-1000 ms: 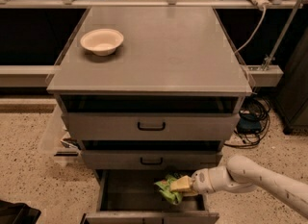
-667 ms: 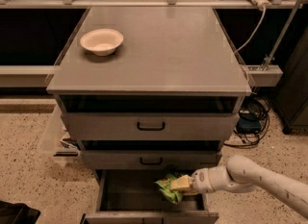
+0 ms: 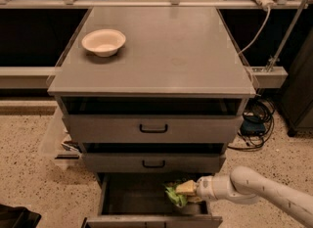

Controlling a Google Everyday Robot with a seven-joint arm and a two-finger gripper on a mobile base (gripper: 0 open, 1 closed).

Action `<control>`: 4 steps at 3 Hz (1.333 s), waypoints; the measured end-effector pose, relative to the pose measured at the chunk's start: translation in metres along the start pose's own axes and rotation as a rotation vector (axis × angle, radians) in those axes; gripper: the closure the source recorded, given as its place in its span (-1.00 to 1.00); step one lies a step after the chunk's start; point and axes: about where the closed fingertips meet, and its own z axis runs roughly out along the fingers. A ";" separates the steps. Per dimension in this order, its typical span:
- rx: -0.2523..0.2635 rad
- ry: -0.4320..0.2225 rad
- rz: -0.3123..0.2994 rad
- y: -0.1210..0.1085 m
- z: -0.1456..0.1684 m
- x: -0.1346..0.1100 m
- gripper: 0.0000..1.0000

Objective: Place green rice chip bag into bottom drawer

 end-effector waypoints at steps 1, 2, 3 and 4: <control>0.016 -0.048 0.099 -0.042 0.014 -0.014 1.00; 0.023 -0.067 0.182 -0.077 0.033 -0.027 1.00; 0.022 -0.072 0.188 -0.082 0.035 -0.030 0.66; 0.022 -0.072 0.188 -0.082 0.035 -0.030 0.17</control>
Offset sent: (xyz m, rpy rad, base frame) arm 0.0422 -0.0339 -0.1305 0.0014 0.1830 -0.2411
